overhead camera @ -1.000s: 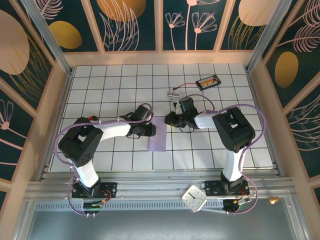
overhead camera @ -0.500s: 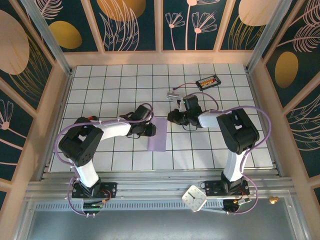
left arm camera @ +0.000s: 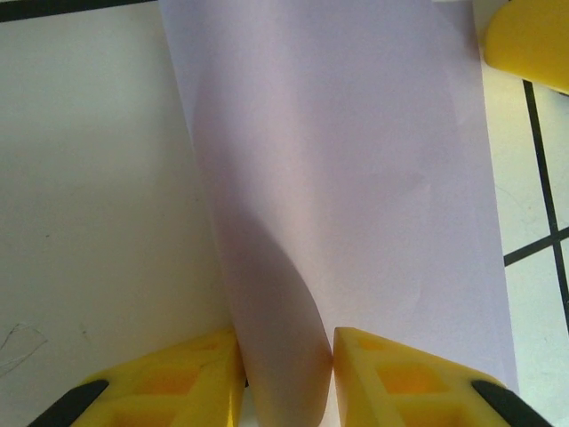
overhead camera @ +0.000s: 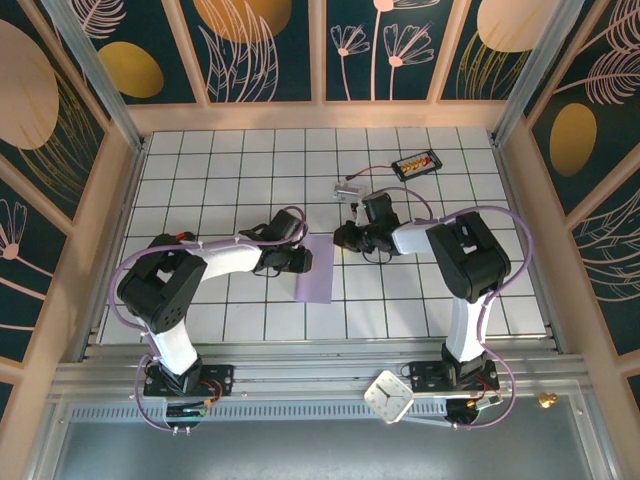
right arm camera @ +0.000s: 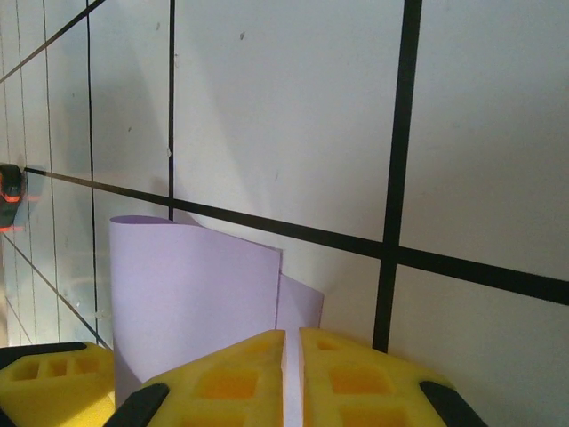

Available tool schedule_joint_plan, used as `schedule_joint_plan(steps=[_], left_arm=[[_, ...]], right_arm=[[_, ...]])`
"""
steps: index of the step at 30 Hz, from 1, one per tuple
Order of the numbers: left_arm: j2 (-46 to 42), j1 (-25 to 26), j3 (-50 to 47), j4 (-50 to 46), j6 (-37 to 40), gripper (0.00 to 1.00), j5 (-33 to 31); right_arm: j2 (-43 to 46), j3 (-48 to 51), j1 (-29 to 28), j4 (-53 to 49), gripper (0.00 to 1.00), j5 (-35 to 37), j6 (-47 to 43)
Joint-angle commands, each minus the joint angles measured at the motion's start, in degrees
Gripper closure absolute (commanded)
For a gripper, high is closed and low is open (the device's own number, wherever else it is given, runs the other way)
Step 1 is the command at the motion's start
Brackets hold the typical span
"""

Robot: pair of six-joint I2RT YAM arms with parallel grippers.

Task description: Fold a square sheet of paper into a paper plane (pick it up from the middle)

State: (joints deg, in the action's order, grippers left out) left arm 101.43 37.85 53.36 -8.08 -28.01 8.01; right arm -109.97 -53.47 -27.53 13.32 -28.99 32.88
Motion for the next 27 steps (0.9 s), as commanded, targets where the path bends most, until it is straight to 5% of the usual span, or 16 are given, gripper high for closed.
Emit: schedule_joint_plan(steps=[1,27], left_arm=[[2.4,0.2,1.2,-1.6,2.2,0.67,3.2],[4.6,0.2,3.6,-2.8,4.2,0.63,5.0]], right_arm=[[-2.3,-1.3,-0.4,0.0,0.87,0.1,-0.8],[-2.9,-2.8,0.3,-1.1,0.9,-0.6,-1.7]])
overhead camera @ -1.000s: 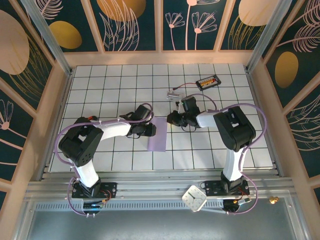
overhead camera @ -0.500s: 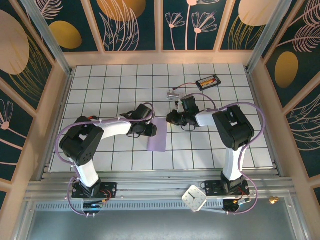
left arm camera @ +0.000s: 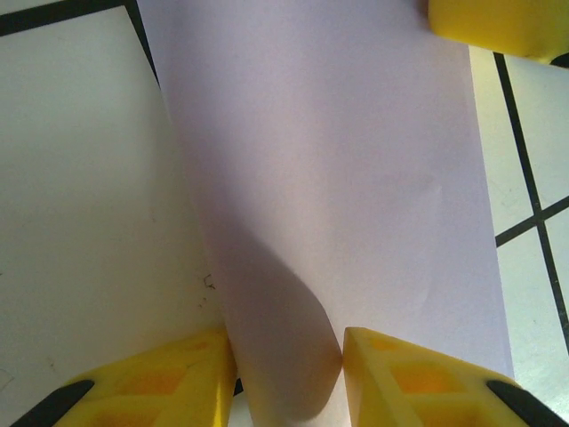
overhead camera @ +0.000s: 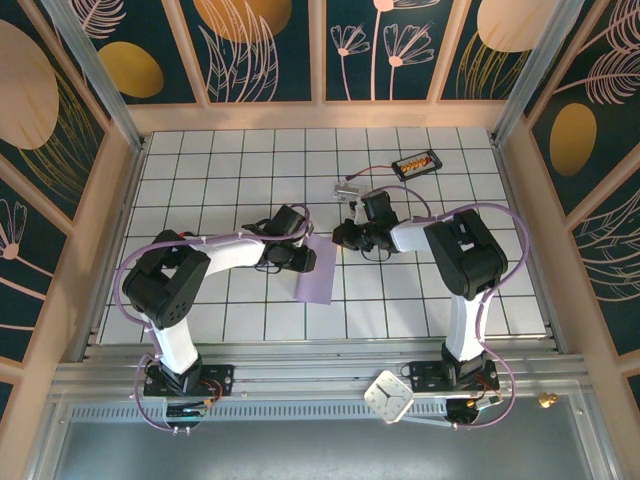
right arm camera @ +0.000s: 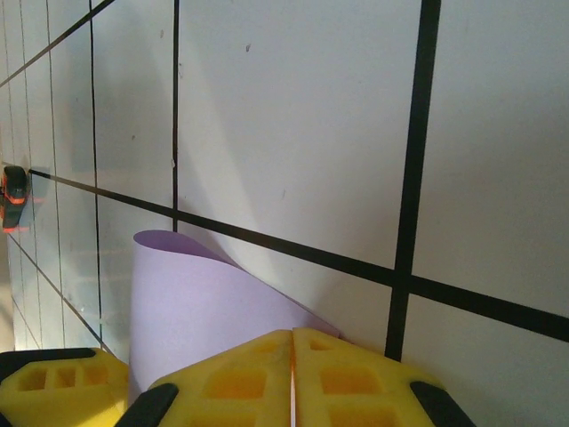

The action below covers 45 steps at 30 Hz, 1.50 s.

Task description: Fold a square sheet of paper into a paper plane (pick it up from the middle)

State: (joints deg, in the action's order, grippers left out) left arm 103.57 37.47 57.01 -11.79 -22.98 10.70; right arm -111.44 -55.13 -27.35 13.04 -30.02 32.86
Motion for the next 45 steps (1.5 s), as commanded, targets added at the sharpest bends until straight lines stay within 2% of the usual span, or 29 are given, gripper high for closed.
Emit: schedule_joint_plan(steps=[1,10,19,31,45], left_arm=[[2.5,0.6,-0.1,0.9,-1.0,0.63,2.0],[2.2,0.5,-1.0,0.6,-1.5,0.63,-0.6],[2.1,0.6,-1.0,1.0,-1.7,0.62,-0.8],[1.6,0.5,-0.9,1.2,-1.6,0.62,-0.9],[1.4,0.5,-0.9,0.9,-0.5,0.6,-0.4]], right_arm=[[-1.2,-1.2,0.1,-0.9,0.9,0.4,-1.7],[6.7,0.8,1.2,-4.3,0.87,1.4,-4.1],[10.9,6.4,-2.5,-6.4,0.91,4.0,-2.4],[7.4,4.6,-3.7,-8.2,0.96,8.7,-2.4],[4.0,2.8,-4.8,-7.9,0.98,8.8,-2.7]])
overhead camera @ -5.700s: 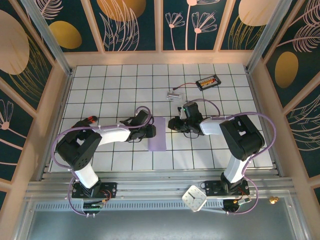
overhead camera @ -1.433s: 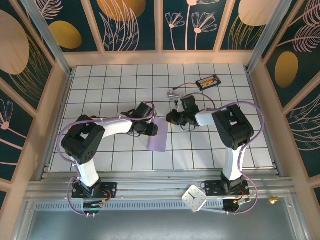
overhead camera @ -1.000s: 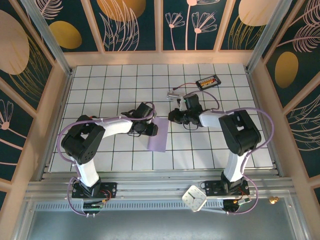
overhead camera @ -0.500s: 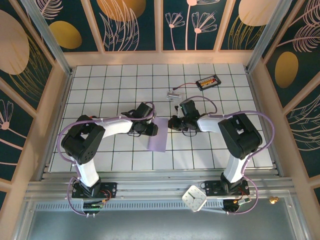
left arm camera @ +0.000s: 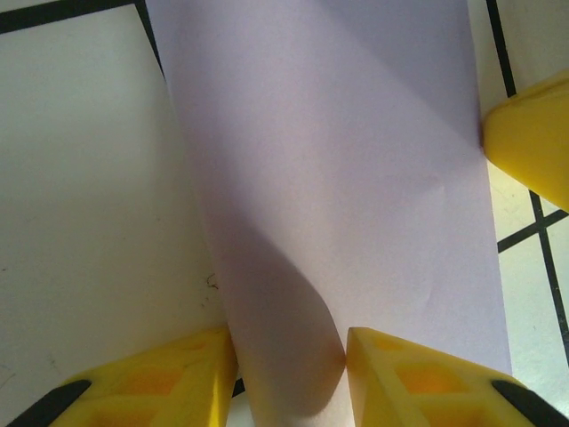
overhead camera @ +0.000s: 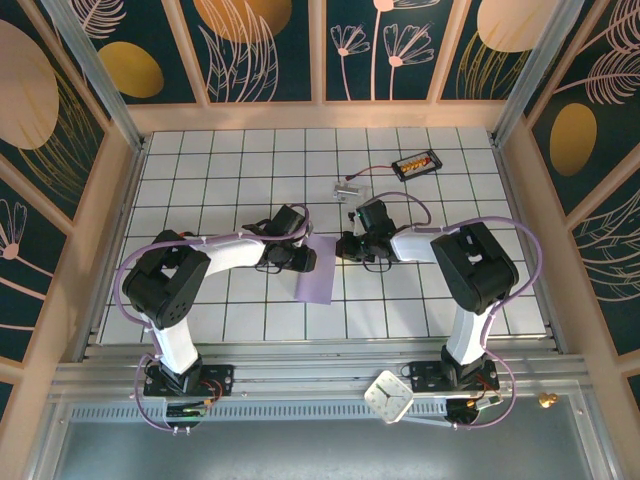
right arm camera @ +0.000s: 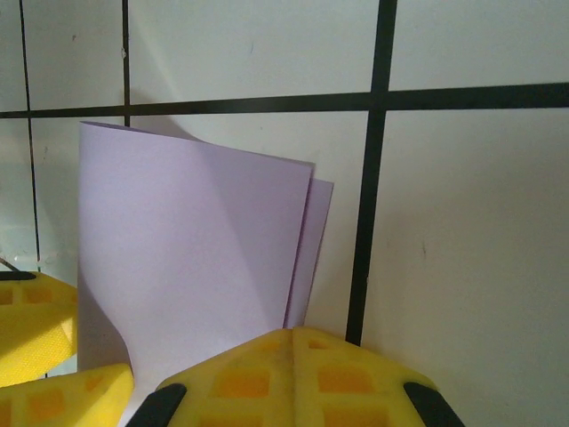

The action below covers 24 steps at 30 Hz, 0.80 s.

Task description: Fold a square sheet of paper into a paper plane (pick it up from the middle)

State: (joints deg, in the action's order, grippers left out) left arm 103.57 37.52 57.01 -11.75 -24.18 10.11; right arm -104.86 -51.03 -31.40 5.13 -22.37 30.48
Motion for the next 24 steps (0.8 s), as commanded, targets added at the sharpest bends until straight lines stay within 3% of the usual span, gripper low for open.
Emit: schedule_joint_plan(steps=[1,24], left_arm=[[1.5,0.5,-0.9,0.6,0.8,0.59,0.3],[3.3,0.5,-1.0,-1.3,2.2,0.59,-0.9]], right_arm=[[-2.6,-1.3,-0.8,0.0,0.98,1.2,-0.3],[-2.5,-2.1,-0.7,-0.4,0.99,1.0,-1.0]])
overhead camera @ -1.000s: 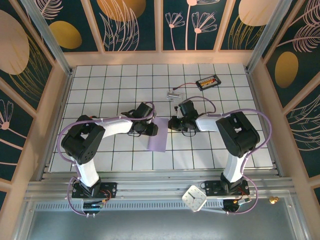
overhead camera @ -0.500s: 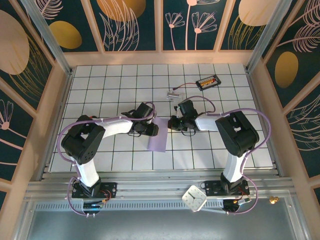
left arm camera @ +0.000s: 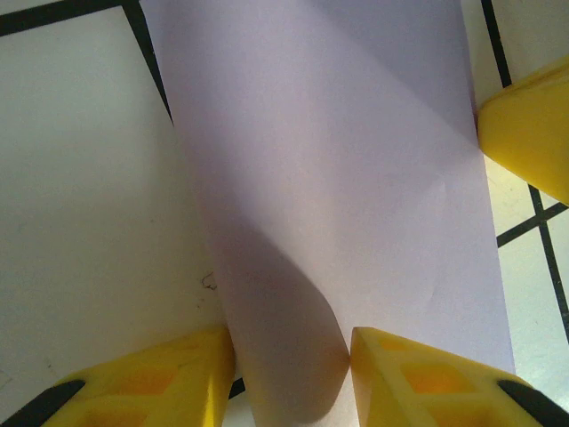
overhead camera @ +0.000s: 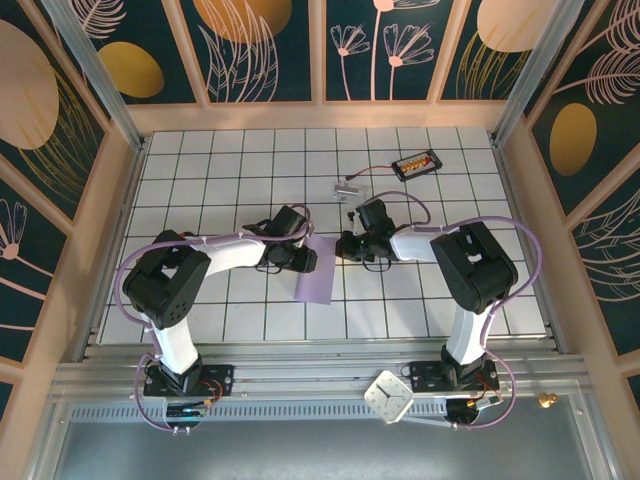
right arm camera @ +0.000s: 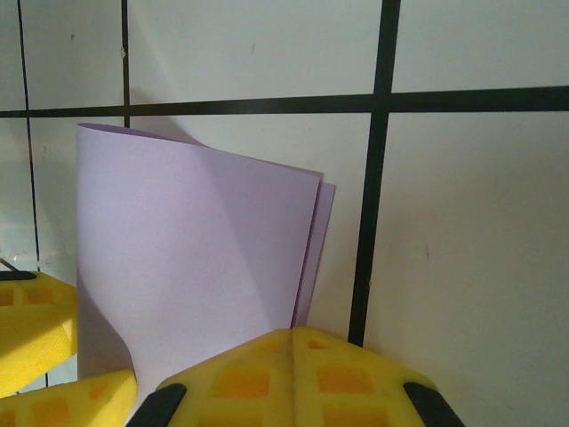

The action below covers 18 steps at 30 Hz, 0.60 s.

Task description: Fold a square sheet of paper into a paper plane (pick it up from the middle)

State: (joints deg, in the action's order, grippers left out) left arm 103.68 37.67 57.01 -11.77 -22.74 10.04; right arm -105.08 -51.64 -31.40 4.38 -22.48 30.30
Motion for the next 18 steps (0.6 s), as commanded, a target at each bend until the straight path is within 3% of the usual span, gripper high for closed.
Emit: schedule_joint_plan(steps=[1,18], left_arm=[[3.2,0.4,-0.9,-1.2,0.5,0.59,-1.1],[3.1,0.4,-3.1,-0.5,-2.1,0.58,-2.7]], right_arm=[[-2.1,-1.6,-0.6,0.2,0.99,1.1,-0.9],[2.9,-1.4,-0.3,-1.9,0.98,1.4,-1.9]])
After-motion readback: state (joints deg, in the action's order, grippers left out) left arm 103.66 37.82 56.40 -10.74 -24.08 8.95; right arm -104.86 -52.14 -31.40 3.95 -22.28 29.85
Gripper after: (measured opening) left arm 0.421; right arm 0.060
